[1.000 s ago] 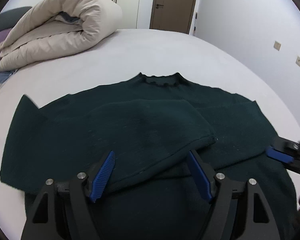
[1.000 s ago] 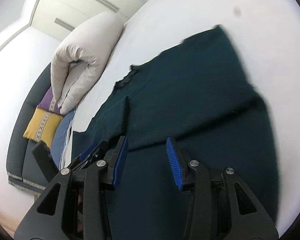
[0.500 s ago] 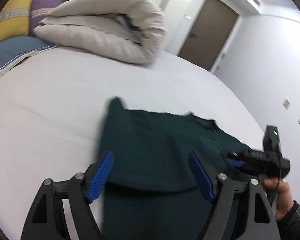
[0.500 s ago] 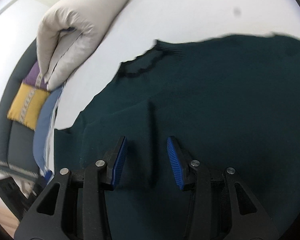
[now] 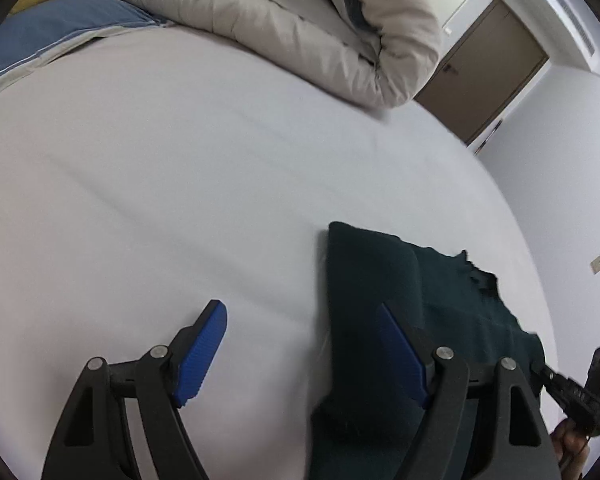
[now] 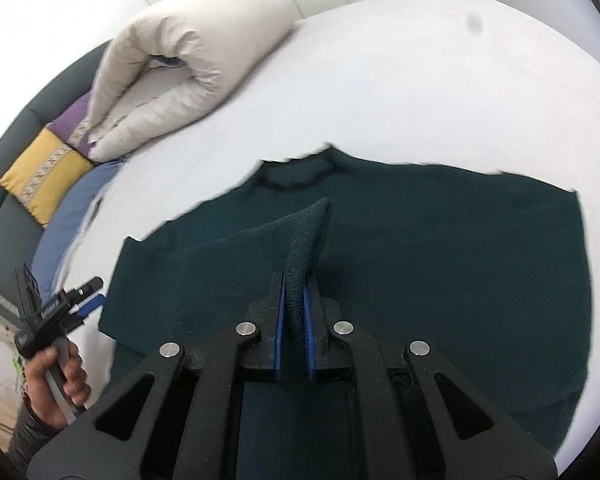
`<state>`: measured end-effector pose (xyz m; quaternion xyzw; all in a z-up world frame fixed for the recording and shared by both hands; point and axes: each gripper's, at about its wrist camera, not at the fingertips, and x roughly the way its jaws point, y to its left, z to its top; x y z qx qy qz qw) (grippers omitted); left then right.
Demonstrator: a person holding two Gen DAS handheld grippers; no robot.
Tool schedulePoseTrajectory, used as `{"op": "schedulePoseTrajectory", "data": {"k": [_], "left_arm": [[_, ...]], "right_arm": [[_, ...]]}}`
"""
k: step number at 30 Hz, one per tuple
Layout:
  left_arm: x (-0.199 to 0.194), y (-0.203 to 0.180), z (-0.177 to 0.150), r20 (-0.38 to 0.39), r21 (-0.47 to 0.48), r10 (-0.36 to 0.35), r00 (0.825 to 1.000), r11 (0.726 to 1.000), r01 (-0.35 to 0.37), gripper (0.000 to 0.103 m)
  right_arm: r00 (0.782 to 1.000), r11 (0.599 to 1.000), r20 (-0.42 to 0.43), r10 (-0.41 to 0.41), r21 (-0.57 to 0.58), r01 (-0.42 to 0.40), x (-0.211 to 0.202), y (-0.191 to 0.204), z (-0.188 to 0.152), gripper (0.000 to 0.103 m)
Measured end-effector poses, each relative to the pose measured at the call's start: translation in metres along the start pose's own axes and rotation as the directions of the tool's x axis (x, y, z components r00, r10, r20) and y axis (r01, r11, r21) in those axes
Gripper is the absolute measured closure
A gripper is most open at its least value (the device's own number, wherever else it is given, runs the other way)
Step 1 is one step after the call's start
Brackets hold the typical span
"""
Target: Fold small clothes
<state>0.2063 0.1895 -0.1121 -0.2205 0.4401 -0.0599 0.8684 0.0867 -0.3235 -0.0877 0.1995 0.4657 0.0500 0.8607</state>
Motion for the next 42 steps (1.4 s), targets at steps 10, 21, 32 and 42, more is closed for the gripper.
{"op": "schedulePoseTrajectory", "data": {"k": [10, 21, 32, 42], "left_arm": [[0.056, -0.023, 0.03, -0.056, 0.132, 0.09, 0.994, 0.988, -0.082, 0.032], [0.073, -0.053, 0.025, -0.026, 0.285, 0.142, 0.99, 0.95, -0.129, 0.091], [0.056, -0.048, 0.022, 0.026, 0.318, 0.108, 0.994, 0.942, -0.111, 0.086], [-0.007, -0.03, -0.01, 0.053, 0.25, 0.048, 0.997, 0.966, -0.06, 0.046]], "right_arm": [[0.998, 0.998, 0.036, -0.05, -0.02, 0.051, 0.002, -0.015, -0.003, 0.096], [0.992, 0.992, 0.049, -0.117, 0.058, 0.115, 0.001, -0.039, -0.028, 0.097], [0.996, 0.994, 0.081, -0.034, 0.109, 0.025, -0.009, -0.057, -0.039, 0.1], [0.996, 0.984, 0.074, -0.042, 0.176, 0.029, -0.004, -0.054, -0.021, 0.072]]}}
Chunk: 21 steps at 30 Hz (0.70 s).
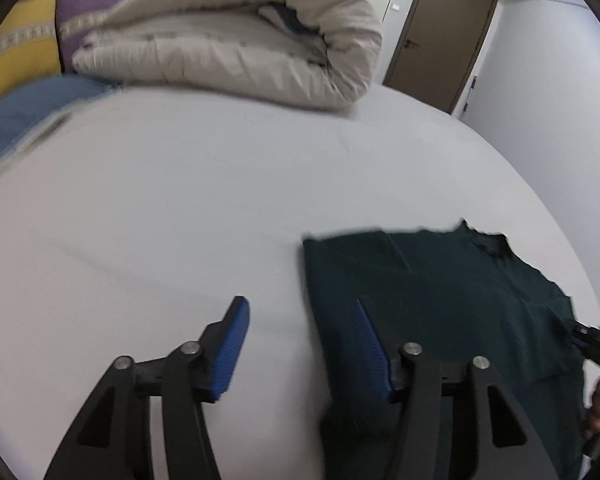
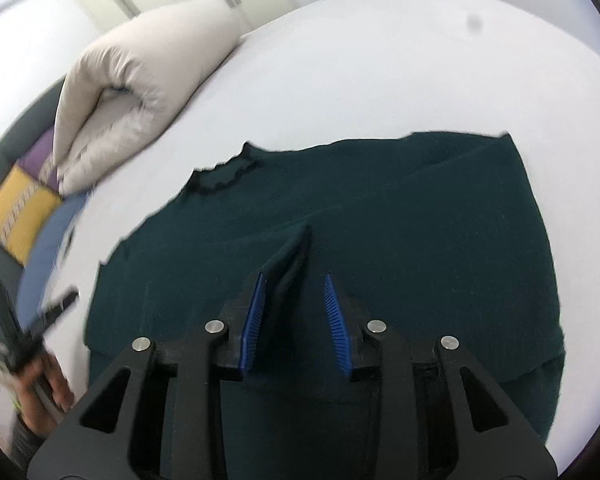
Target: Fold small clothes
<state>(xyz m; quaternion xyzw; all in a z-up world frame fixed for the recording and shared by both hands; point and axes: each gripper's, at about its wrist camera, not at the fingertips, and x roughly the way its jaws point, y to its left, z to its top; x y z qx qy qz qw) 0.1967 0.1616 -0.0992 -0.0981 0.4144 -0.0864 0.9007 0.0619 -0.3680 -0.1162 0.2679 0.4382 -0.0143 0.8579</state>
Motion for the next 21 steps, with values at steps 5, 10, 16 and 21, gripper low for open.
{"op": "schedulePoseTrajectory", "data": {"k": [5, 10, 16, 21], "left_arm": [[0.01, -0.024, -0.021, -0.075, 0.138, 0.069, 0.995, 0.989, -0.059, 0.046], [0.02, -0.019, -0.033, -0.102, 0.123, 0.054, 0.993, 0.992, -0.042, 0.044], [0.023, -0.021, -0.032, -0.101, 0.155, 0.068, 0.993, 0.987, -0.052, 0.042], [0.022, -0.021, -0.037, -0.098, 0.161, 0.066, 0.993, 0.986, -0.05, 0.041]], "right_arm": [[0.999, 0.998, 0.033, -0.024, 0.054, 0.022, -0.006, -0.009, -0.002, 0.072], [0.999, 0.986, 0.039, 0.034, 0.159, -0.04, -0.01, -0.026, -0.002, 0.072], [0.994, 0.997, -0.106, -0.038, -0.066, 0.031, 0.032, 0.019, -0.011, 0.072], [0.991, 0.988, -0.08, -0.105, -0.125, 0.095, 0.027, 0.026, -0.012, 0.096]]}}
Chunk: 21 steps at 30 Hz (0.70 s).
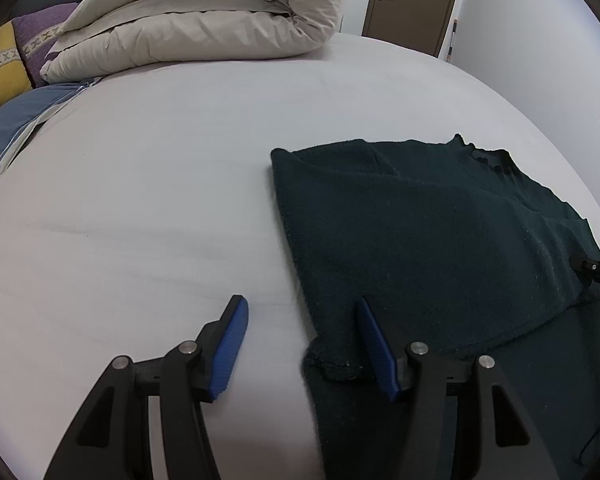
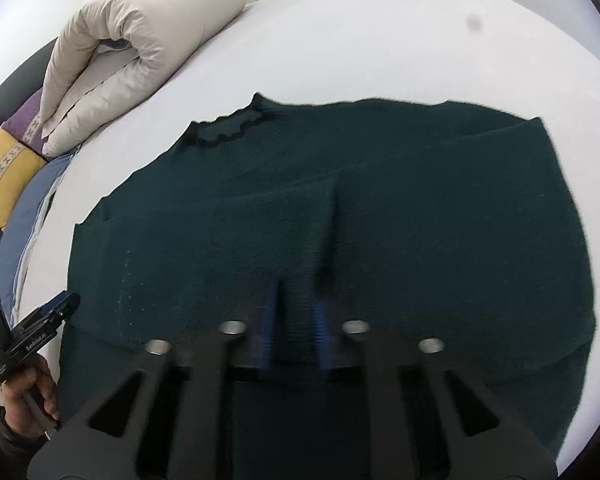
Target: Fold small clothes
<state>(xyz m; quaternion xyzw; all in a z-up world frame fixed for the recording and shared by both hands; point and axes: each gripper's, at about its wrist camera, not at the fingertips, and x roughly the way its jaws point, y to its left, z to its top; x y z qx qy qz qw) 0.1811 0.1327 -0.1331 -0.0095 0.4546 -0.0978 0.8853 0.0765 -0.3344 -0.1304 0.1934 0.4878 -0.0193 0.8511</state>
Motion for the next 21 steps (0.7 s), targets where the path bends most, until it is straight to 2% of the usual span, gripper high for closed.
{"op": "schedulePoseTrajectory", "data": {"k": [5, 8, 10, 12, 13, 15, 19, 21], "left_arm": [[0.002, -0.004, -0.002, 0.004, 0.026, 0.013, 1.0, 1.0, -0.013, 0.04], [0.003, -0.005, -0.003, 0.008, 0.035, 0.019, 1.0, 0.999, -0.019, 0.038], [0.001, -0.004, -0.003, 0.011, 0.019, 0.008, 1.0, 1.0, -0.008, 0.039], [-0.008, 0.002, -0.008, 0.008, -0.017, -0.003, 1.0, 1.0, 0.003, 0.039], [-0.014, 0.004, -0.012, 0.011, -0.034, -0.009, 1.0, 0.999, 0.009, 0.039], [-0.031, 0.009, -0.022, 0.015, -0.055, -0.019, 1.0, 0.998, 0.02, 0.039], [-0.08, 0.02, -0.058, 0.047, -0.113, -0.05, 0.998, 0.992, 0.055, 0.034], [-0.101, 0.022, -0.081, 0.041, -0.13, -0.068, 0.997, 0.989, 0.073, 0.032]], "right_arm": [[1.0, 0.999, 0.022, -0.011, 0.05, 0.01, -0.001, -0.015, -0.005, 0.098], [0.999, 0.997, 0.02, 0.031, 0.066, -0.032, 0.005, -0.025, -0.009, 0.097], [0.997, 0.993, 0.019, 0.073, 0.09, -0.075, -0.003, -0.031, -0.009, 0.093], [0.997, 0.989, 0.024, 0.08, 0.126, -0.082, -0.019, -0.035, -0.011, 0.079], [0.994, 0.985, 0.068, 0.09, 0.141, -0.099, -0.038, -0.039, -0.015, 0.075], [0.984, 0.986, 0.151, 0.092, 0.126, -0.112, -0.072, -0.042, -0.024, 0.058], [0.948, 0.992, 0.308, 0.079, 0.066, -0.104, -0.138, -0.04, -0.059, 0.037], [0.929, 0.997, 0.365, 0.06, 0.017, -0.071, -0.167, -0.034, -0.084, 0.021]]}}
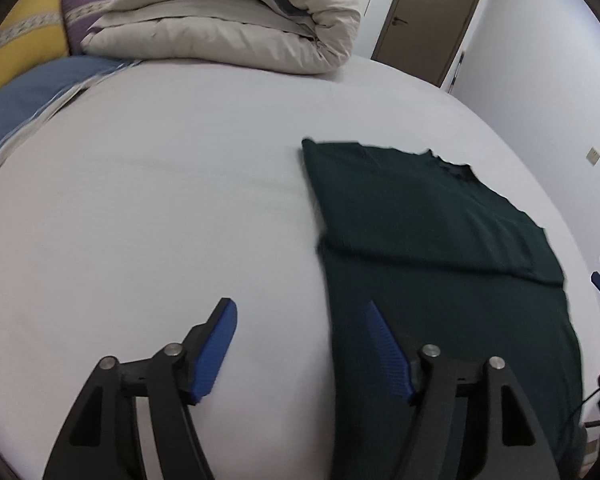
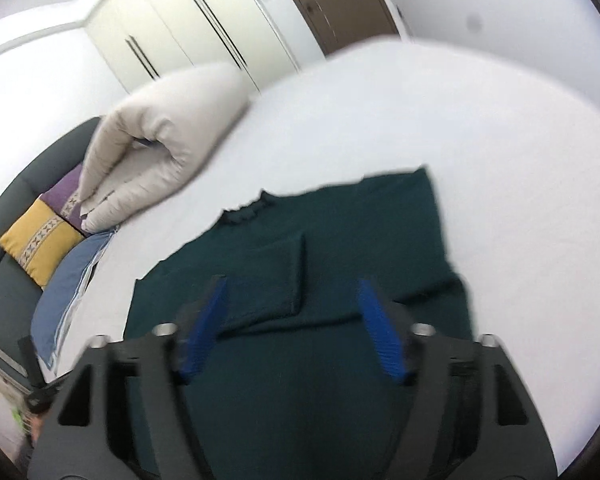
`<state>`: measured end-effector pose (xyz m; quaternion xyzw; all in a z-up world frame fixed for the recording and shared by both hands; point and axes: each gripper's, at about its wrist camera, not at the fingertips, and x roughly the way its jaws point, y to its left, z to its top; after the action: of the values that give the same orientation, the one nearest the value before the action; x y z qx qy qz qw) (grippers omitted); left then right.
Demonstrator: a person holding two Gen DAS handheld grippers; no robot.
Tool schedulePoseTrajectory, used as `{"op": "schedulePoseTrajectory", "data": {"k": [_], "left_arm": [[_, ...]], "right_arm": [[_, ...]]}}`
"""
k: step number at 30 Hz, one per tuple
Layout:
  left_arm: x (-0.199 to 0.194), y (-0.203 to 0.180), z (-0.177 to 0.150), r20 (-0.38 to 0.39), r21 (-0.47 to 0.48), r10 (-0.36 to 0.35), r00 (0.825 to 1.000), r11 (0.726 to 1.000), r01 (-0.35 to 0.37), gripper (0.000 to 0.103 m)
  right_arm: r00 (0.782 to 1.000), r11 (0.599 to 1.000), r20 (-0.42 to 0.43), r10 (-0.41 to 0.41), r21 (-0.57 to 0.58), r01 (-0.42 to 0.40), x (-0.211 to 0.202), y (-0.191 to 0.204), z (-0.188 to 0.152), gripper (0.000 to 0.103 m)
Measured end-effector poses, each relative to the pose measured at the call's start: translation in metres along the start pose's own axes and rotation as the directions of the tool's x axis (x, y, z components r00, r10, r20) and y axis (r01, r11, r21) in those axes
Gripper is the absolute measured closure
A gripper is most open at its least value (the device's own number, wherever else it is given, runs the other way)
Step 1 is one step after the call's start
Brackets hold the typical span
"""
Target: Fold small clothes
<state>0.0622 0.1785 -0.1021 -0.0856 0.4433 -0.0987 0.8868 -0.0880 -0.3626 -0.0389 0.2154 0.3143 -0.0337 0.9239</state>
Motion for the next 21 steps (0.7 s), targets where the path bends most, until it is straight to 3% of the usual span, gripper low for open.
{"op": "schedulePoseTrajectory", "data": {"k": [6, 9, 11, 14, 17, 19, 21], "left_arm": [[-0.04, 0.004, -0.068, -0.09, -0.051, -0.078, 0.993, 0.996, 0.074, 0.032], [-0.049, 0.007, -0.096, -0.152, -0.101, -0.146, 0.978, 0.986, 0.131, 0.033], [-0.059, 0.007, -0.108, -0.164, -0.095, -0.151, 0.975, 0.986, 0.137, 0.033], [-0.065, 0.009, -0.122, -0.199, -0.112, -0.185, 0.962, 0.98, 0.165, 0.033], [-0.063, 0.009, -0.132, -0.24, -0.11, -0.195, 0.951, 0.979, 0.173, 0.034], [-0.063, 0.004, -0.14, -0.258, -0.102, -0.203, 0.945, 0.978, 0.183, 0.035], [-0.062, 0.0, -0.144, -0.276, -0.099, -0.22, 0.936, 0.975, 0.2, 0.041]], "right_arm": [[0.999, 0.993, 0.015, -0.028, -0.112, 0.03, -0.062, 0.008, -0.047, 0.004], [0.999, 0.992, -0.052, -0.005, -0.122, -0.002, -0.081, 0.001, -0.069, 0.005], [0.992, 0.992, -0.125, 0.023, -0.117, -0.038, -0.089, -0.008, -0.08, 0.005], [0.969, 0.994, -0.231, 0.084, -0.051, -0.099, -0.1, -0.035, -0.097, 0.018], [0.953, 0.995, -0.285, 0.102, 0.029, -0.098, -0.106, -0.063, -0.113, 0.029], [0.949, 0.993, -0.294, 0.111, 0.08, -0.092, -0.115, -0.082, -0.121, 0.03], [0.947, 0.989, -0.298, 0.12, 0.119, -0.088, -0.12, -0.096, -0.128, 0.03]]}}
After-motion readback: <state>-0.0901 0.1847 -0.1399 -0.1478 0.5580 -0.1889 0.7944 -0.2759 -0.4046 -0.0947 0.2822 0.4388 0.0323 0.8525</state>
